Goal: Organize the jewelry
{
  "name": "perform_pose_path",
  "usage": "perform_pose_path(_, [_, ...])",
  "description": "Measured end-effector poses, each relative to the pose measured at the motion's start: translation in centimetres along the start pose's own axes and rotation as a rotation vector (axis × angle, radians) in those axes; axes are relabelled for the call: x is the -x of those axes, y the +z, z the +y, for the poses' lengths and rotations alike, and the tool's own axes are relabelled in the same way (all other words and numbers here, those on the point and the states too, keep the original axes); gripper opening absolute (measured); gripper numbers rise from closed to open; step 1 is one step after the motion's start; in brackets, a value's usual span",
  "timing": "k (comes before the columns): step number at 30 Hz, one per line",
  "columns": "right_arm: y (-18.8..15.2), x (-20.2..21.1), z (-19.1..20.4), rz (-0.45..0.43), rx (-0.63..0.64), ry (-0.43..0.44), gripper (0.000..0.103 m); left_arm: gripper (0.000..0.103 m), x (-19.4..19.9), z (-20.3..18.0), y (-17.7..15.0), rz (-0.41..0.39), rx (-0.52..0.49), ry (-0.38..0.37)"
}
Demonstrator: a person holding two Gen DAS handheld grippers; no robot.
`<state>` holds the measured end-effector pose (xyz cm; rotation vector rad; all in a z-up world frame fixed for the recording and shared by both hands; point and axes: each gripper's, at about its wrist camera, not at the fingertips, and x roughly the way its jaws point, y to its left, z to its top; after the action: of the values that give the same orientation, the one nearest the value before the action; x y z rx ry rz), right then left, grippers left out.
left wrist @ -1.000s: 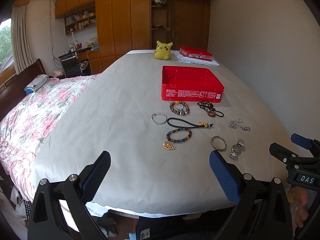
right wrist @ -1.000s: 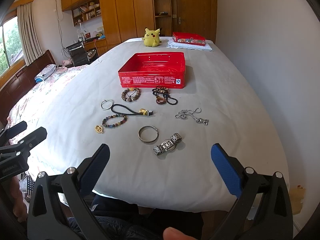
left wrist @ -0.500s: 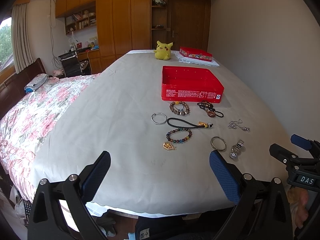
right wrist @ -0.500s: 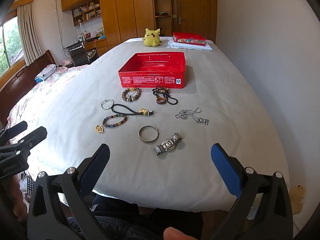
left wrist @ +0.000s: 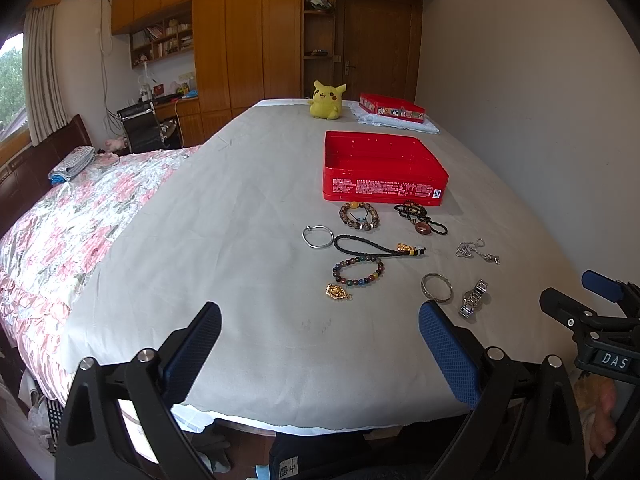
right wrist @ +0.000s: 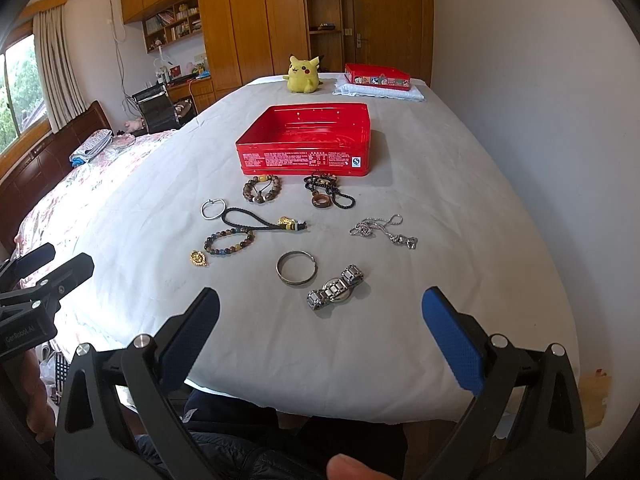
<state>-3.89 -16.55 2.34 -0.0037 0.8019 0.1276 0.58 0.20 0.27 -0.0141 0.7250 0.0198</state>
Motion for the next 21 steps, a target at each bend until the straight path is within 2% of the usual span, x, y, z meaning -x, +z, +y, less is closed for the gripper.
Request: perform_pose_path(21, [-0.19, 0.09, -0.11, 0.001, -0.005, -0.001, 0.1, 0.099, -0.1, 0.12, -0.01, 0.0, 0.002, -0.003])
